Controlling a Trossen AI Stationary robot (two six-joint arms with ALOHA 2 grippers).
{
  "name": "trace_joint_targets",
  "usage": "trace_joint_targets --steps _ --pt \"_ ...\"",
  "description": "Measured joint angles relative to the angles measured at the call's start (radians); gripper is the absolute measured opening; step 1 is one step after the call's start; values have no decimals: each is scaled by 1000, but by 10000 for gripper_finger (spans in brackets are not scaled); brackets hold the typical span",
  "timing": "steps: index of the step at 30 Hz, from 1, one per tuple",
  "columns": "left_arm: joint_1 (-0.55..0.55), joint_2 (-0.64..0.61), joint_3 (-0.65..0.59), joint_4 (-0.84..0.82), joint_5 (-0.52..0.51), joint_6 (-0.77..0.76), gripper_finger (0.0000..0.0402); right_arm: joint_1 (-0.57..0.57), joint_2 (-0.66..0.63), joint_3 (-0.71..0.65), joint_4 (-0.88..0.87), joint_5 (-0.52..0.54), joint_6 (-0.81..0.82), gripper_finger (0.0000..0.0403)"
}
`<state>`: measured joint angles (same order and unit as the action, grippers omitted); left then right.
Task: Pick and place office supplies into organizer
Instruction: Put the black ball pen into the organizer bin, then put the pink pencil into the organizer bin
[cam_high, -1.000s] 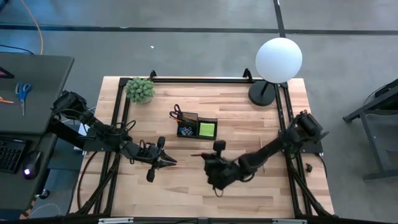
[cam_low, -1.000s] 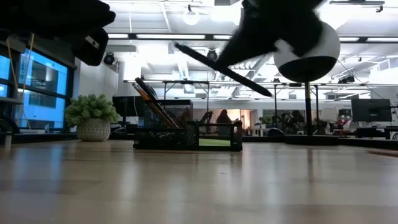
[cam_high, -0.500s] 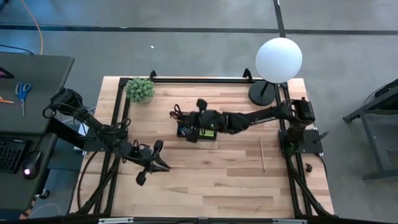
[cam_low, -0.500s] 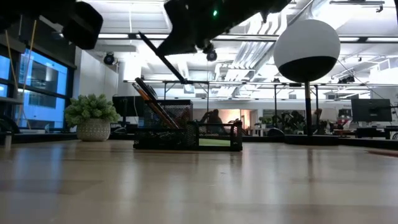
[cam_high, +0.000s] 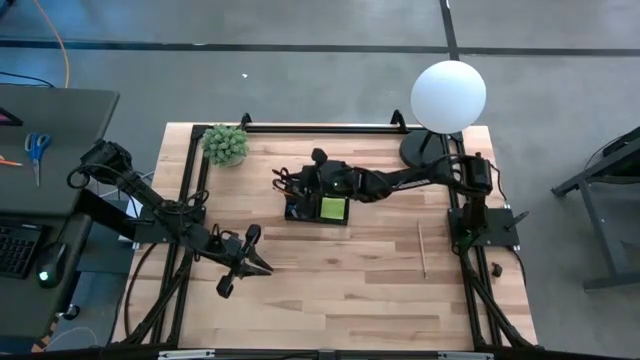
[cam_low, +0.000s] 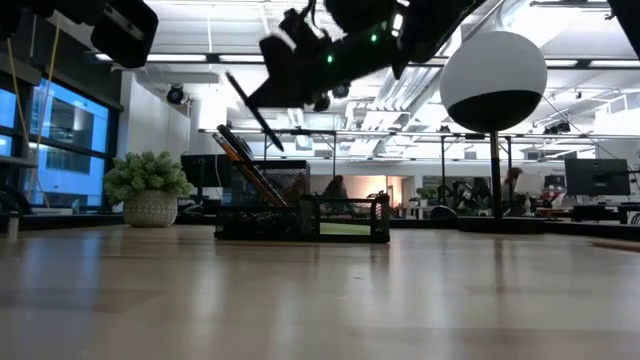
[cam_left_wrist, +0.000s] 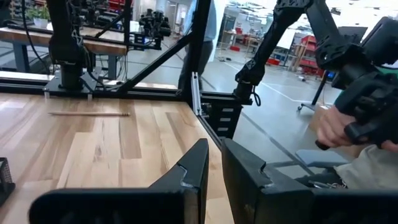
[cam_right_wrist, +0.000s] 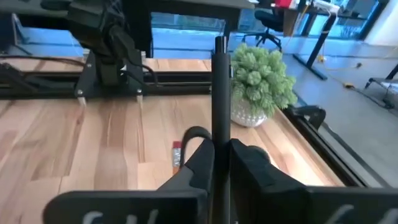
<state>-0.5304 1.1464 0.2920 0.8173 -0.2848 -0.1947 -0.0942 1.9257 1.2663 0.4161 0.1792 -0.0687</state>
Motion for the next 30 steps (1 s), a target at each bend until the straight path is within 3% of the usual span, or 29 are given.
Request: trace_joint_targets --steps 5,16,23,27,30 --pt "0 0 0 -2 0 0 35 -18 13 0 -9 -1 43 34" --pt "0 0 0 -8 2 0 35 -23 14 0 -78 0 73 115" --pt "0 0 0 -9 3 3 35 -21 9 0 -163 -63 135 125" --pt "0 1 0 -14 4 5 35 -20 -47 37 -333 -107 140 118" --pt "0 1 0 -19 4 5 35 -11 -114 105 -574 -89 148 112"
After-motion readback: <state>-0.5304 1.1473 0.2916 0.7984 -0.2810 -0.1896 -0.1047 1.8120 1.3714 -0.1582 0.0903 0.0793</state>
